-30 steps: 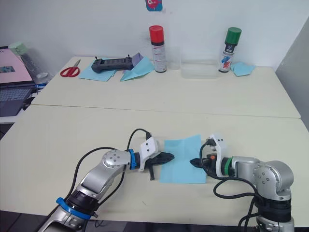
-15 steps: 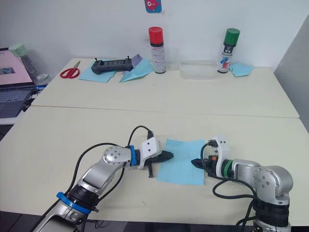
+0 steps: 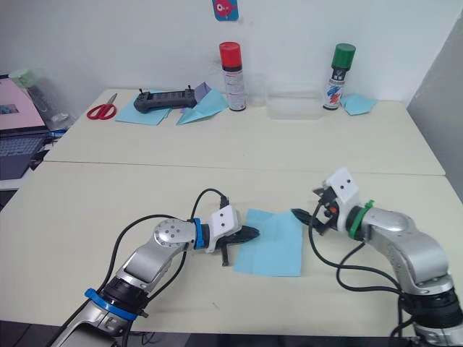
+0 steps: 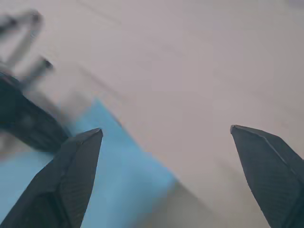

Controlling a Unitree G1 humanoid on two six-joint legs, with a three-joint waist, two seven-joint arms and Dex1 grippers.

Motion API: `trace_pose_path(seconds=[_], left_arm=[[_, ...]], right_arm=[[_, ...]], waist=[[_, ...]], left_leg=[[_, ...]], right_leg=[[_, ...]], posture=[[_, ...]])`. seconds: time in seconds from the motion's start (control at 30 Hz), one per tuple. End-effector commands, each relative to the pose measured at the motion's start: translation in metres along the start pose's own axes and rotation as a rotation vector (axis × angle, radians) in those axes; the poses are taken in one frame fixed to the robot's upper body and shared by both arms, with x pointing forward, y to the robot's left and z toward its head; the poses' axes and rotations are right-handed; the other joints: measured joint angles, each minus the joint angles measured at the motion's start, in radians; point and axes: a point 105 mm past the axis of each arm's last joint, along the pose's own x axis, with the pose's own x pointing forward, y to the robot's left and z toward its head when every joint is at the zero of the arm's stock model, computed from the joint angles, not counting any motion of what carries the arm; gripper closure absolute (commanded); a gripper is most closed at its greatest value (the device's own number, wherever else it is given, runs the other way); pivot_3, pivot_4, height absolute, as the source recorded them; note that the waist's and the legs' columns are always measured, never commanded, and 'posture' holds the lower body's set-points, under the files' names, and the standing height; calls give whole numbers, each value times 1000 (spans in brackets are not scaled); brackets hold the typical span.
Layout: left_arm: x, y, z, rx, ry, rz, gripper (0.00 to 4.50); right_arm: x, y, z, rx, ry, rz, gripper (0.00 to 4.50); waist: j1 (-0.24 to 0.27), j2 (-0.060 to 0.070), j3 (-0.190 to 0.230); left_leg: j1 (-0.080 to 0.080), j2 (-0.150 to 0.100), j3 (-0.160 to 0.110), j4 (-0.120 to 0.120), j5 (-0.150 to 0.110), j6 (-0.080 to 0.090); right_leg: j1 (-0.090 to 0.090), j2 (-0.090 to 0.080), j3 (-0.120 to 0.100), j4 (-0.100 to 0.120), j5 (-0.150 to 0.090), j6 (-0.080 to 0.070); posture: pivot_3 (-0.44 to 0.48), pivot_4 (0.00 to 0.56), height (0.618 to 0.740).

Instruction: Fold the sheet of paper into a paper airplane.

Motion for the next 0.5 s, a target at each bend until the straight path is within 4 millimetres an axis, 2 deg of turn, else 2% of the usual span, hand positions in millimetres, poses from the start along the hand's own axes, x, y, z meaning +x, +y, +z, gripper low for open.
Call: trace_pose_path(seconds=[0.03,0.13,0.4,0.5], left_arm=[[2,-10,-29,-49,110,-19,4500],[4,-9,-28,-40,110,-23,4500],[3,-11,-24,-50,97,-34,4500],[3,-11,-23,-69,86,-31,4500]], right_arm=[[9,30,0,-28,-40,126,556],[19,33,-23,-40,14,94,1575],[15,29,-77,10,163,26,4470],[15,25,-84,37,158,-6,4470]], waist=[[0,0,0],[3,-2,-1],[3,-2,-1],[3,-1,-1]], left_leg=[[0,0,0,0,0,0],[0,0,0,0,0,0],[1,0,0,0,0,0],[1,0,0,0,0,0]], right_leg=[[0,0,0,0,0,0],[1,0,0,-1,0,0],[1,0,0,-1,0,0],[1,0,0,-1,0,-1]], posture=[[0,150,740],[0,150,740],[0,150,740],[0,150,740]])
